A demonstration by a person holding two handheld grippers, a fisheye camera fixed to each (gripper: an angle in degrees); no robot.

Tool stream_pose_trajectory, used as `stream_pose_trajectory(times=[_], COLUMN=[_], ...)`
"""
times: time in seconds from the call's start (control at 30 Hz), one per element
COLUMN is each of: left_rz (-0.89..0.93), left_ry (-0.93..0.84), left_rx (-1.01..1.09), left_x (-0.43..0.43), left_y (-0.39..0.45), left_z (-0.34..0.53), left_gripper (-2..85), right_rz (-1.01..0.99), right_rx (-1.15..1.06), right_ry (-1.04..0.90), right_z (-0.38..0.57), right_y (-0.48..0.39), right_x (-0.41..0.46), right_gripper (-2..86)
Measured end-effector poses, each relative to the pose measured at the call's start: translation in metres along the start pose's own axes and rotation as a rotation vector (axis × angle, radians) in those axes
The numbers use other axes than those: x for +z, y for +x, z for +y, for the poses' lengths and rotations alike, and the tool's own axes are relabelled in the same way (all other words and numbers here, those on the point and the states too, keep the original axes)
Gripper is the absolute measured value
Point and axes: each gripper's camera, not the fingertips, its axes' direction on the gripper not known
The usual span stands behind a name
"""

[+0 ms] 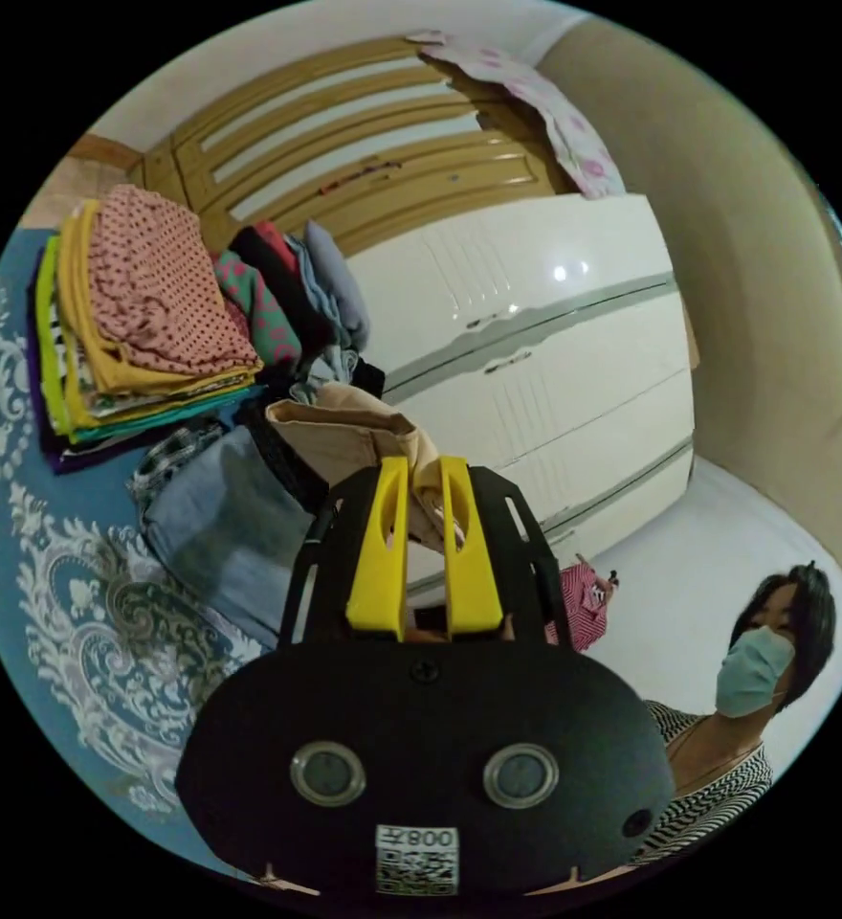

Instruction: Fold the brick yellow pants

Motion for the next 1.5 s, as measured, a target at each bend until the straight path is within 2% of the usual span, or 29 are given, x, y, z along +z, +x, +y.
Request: stream_pose_trajectory(times=[0.07, 0.2, 0.23, 0.37, 0.53, 0.67, 0.77, 1.0, 1.13, 1.23, 1.3, 1.5], left_rz=[-0.108, -0.313, -0.371, -0.300, -0.200, -0.326, -0.430, -0.389, -0.512, -0.599, -0.576, -0.589], left_ry=[-0.099, -0.278, -0.263, -0.181, -0.142, -0.270, -0.367, -0.332, -0.381, -0.434, -0.390, -0.263], left_rx=[-0.044, -0.231, -0.265, -0.216, -0.119, -0.082, -0.098, -0.039, 0.058, -0.003, -0.029, 0.078], left_x=[0.066, 0.142, 0.155, 0.187, 0.233, 0.297, 0.342, 0.390, 0.421, 0.442, 0.446, 0.458], left_y=[-0.072, -0.194, -0.223, -0.292, -0.346, -0.394, -0.429, -0.469, -0.487, -0.521, -0.533, -0.530], left_z=[-0.024, -0.036, -0.039, -0.056, -0.080, -0.093, -0.098, -0.124, -0.136, -0.125, -0.120, -0.113], left_gripper=[6.0, 4.7, 3.7, 2.1, 5.0, 8.3, 6.4, 3.0, 2.7, 2.7, 2.8, 2.6], right_rz=[0.057, 0.217, 0.236, 0.098, 0.130, 0.100, 0.084, 0.079, 0.158, 0.159, 0.095, 0.183], right_rx=[0.051, 0.346, 0.436, 0.450, 0.390, 0.408, 0.424, 0.416, 0.377, 0.450, 0.483, 0.456], right_ry=[0.027, -0.013, -0.038, 0.075, 0.090, 0.100, 0.113, 0.124, 0.075, 0.079, 0.123, 0.142], right_z=[-0.007, 0.009, 0.018, 0.028, -0.005, -0.019, -0.028, -0.059, -0.073, -0.061, -0.052, -0.047], right_y=[0.028, 0.123, 0.145, 0.164, 0.149, 0.149, 0.148, 0.122, 0.095, 0.099, 0.097, 0.053], right_x=[-0.026, -0.059, -0.064, -0.096, -0.136, -0.164, -0.185, -0.222, -0.226, -0.233, -0.239, -0.268], right_gripper=[-0.3, -0.2, -0.2, 0.0, 0.0, 0.1, 0.1, 0.3, 0.7, 1.7, 2.8, 5.3])
